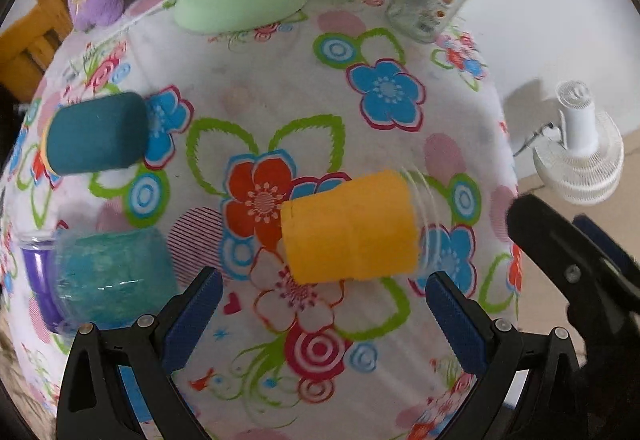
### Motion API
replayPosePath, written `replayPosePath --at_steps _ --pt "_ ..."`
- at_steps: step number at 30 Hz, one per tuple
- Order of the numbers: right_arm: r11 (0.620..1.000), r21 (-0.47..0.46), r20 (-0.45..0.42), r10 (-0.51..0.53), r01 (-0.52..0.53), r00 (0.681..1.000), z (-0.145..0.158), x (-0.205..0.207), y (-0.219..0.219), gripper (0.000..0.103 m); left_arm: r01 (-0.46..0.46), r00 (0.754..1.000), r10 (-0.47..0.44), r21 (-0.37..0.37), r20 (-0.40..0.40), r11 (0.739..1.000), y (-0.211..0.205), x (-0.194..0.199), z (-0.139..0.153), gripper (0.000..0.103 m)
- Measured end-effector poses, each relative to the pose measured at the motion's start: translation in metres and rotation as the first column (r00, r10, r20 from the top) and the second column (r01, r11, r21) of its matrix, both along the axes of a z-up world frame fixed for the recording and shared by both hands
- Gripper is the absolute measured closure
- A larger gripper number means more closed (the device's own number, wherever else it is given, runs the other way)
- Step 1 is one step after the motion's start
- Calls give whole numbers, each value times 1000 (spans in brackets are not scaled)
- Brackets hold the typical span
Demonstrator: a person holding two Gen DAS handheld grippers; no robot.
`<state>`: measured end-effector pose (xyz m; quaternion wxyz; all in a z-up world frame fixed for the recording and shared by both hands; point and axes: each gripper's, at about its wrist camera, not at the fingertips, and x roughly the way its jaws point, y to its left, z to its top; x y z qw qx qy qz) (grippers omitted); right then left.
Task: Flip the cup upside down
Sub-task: 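Close the left gripper around the body of the orange cup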
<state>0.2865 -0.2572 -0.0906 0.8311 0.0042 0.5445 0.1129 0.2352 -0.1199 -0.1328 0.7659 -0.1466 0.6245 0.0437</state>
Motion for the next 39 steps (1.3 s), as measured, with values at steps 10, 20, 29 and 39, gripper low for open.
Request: replayPosePath --at_steps 10,20,29,39 --pt "1000 -6 -55 -2 2 998 -26 16 -12 0 -70 997 67 -60 -43 996 -8 21 -30 1" --pt "1000 29 -37 -2 3 999 -22 31 -13 0 -146 989 144 -38 -35 989 3 28 -30 1" --pt "995 98 -38 10 -7 999 -25 38 4 0 16 999 -21 168 30 986 18 38 -19 1" --pt "991 133 -72 -7 16 997 -50 35 17 0 165 980 -188 254 70 953 32 75 -41 1"
